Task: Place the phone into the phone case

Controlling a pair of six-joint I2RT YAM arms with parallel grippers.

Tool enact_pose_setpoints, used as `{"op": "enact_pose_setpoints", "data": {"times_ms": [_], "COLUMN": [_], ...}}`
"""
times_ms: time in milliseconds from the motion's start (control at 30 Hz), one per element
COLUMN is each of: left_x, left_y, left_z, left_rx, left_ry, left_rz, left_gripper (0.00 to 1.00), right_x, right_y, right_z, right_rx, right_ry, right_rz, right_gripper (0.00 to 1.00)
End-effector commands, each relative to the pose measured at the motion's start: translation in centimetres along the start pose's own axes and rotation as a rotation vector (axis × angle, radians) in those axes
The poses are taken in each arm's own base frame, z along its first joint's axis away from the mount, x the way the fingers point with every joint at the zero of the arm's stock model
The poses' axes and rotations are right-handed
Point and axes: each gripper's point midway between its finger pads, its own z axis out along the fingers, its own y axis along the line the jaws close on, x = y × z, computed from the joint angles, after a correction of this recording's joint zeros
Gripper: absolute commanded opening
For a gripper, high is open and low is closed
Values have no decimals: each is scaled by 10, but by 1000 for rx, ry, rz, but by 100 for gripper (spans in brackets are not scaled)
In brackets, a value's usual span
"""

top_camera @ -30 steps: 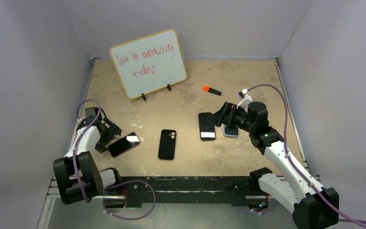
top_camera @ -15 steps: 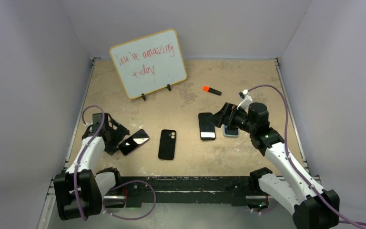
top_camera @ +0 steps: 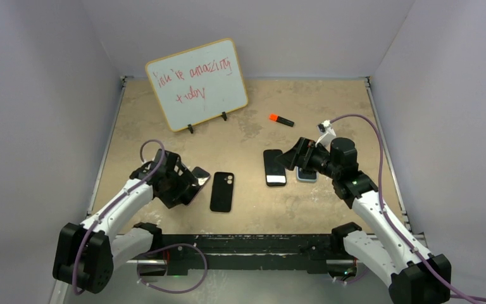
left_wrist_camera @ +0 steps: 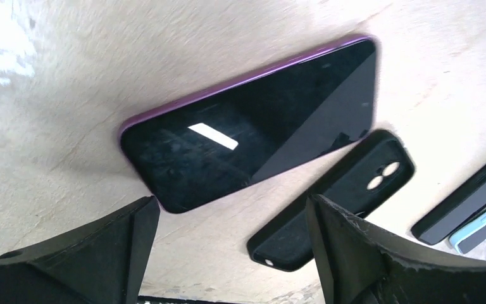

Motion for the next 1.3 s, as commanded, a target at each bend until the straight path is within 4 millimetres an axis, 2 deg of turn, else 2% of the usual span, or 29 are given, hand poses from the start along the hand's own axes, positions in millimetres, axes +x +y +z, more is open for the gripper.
{"op": "enact_pose_setpoints", "data": {"times_ms": [0,100,167,267,333,400,467,533,633,767,900,1033,1100,1267], "left_x": [-34,-44,-43,-49,-62,-73,-73,-75,-77,-49,-45,-27,-26,-24], "left_y": [-29,-49,-78,-112,-124,-125,-128,-122,-105,-81,-76,-70,-66,-59], "left_z": [-22,-28,-34,-53,-66,-68,-65,-57,-39,-12,0,14,19,27], "left_rx": [14,61,185,297,295,239,246,218,147,167,164,205,182,134], "left_ry": [-136,-153,-137,-153,-197,-210,-189,-181,-149,63,111,211,222,255], "left_rz": [155,321,474,655,784,904,1097,1226,1313,1378,1400,1401,1407,1419], "left_gripper": [89,89,87,85,84,82,77,77,78,80,82,84,91,94], "right_x": [-2,-3,-4,-3,-3,-3,-3,-4,-5,-7,-11,-10,-10,-9], "right_y": [5,5,3,1,0,-1,0,0,2,6,9,9,10,10], "right_z": [-2,-3,-4,-4,-5,-7,-9,-10,-11,-13,-14,-14,-13,-13], "right_rx": [-18,-13,-4,9,18,25,29,33,34,29,27,26,18,17], "right_ry": [-8,-14,-21,-21,-18,-17,-19,-21,-12,-4,-5,-1,3,10], "right_rz": [2,-2,-2,-6,-13,-19,-25,-25,-26,-31,-42,-48,-47,-62], "right_gripper": [99,99,99,99,99,99,99,99,99,99,99,99,99,99]}}
